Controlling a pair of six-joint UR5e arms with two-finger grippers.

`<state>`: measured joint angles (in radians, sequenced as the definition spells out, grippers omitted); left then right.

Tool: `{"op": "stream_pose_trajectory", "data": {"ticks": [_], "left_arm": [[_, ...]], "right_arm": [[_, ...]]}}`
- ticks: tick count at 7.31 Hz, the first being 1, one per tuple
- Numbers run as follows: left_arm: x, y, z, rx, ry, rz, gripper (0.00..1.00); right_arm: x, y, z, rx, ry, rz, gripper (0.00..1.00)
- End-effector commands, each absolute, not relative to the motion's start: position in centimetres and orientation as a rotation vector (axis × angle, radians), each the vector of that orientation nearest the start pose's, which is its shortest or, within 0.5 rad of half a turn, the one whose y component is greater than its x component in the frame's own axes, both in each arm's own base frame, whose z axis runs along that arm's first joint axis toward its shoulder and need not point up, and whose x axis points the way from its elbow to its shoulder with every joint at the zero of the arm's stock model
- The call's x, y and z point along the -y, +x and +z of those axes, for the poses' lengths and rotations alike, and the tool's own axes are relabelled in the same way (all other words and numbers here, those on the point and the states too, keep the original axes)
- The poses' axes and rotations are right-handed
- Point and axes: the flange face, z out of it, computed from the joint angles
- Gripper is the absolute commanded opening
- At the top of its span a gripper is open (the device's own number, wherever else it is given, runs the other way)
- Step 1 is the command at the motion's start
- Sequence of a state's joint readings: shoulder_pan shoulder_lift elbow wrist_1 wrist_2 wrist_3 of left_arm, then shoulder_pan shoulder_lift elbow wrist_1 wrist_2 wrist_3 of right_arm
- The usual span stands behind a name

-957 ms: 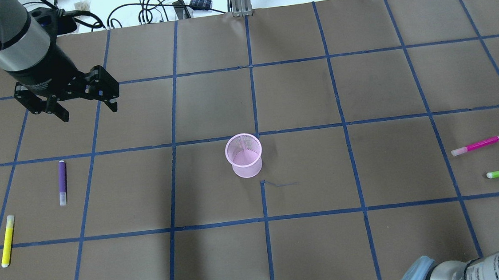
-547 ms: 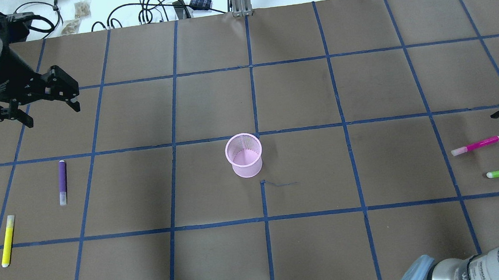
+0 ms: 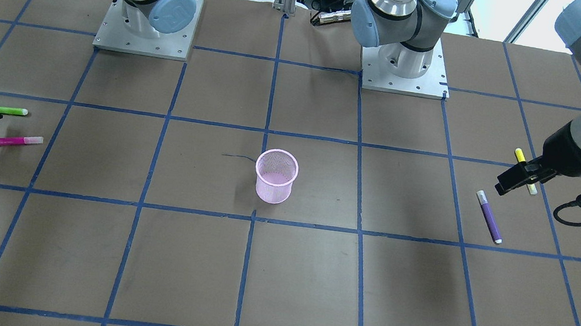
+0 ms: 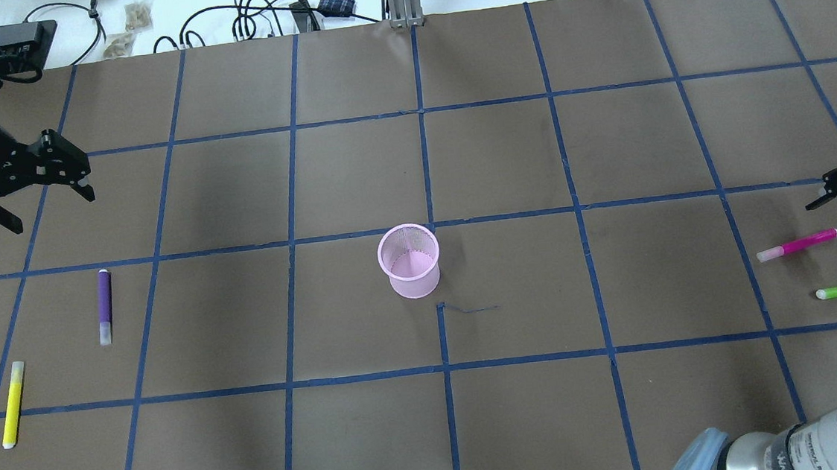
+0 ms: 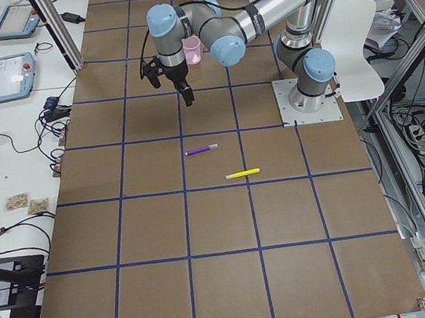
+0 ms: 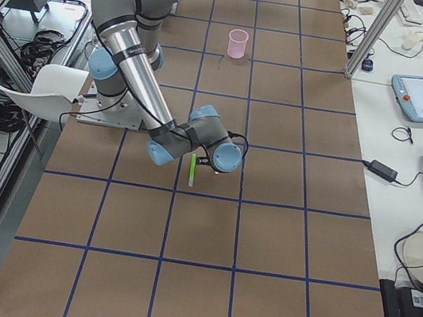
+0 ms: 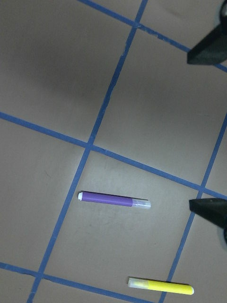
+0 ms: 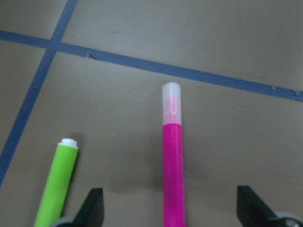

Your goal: Insert purple and pink pens into pink cup

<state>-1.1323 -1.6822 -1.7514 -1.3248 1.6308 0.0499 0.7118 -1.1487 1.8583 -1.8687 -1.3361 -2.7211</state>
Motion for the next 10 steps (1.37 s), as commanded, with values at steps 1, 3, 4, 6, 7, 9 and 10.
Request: {"op": "stream_pose_trajectory", "data": {"ticks": [1,3,4,6,7,9,10], "left_arm": [[52.7,13.3,31.1,-3.014,-0.592,0.138,1.00],[53.5,15.8,28.1,-3.045,-0.456,0.155,1.00],[53.9,17.3,25.8,-3.048,-0.484,0.178,1.00],[54.4,19.3,22.3,-3.052,-0.507,0.210,1.00],[54.7,19.5,20.9,-3.051,-0.514,0.213,1.00],[55.0,19.8,19.6,-3.055,-0.515,0.221,1.00],[55.5,20.1,18.7,-3.048,-0.524,0.199,0.97]], "right_arm": [[45.4,-28.7,15.3,-1.666,-2.163,-0.455,1.00],[45.6,-28.9,15.4,-1.672,-2.192,-0.450,0.96],[45.7,-29.0,15.5,-1.678,-2.205,-0.446,0.88],[45.9,-29.2,15.6,-1.687,-2.222,-0.445,0.77],[45.9,-29.3,15.6,-1.684,-2.226,-0.443,0.64],[45.8,-29.3,15.7,-1.680,-2.231,-0.435,0.26],[45.8,-29.4,15.8,-1.682,-2.232,-0.428,0.12]]}}
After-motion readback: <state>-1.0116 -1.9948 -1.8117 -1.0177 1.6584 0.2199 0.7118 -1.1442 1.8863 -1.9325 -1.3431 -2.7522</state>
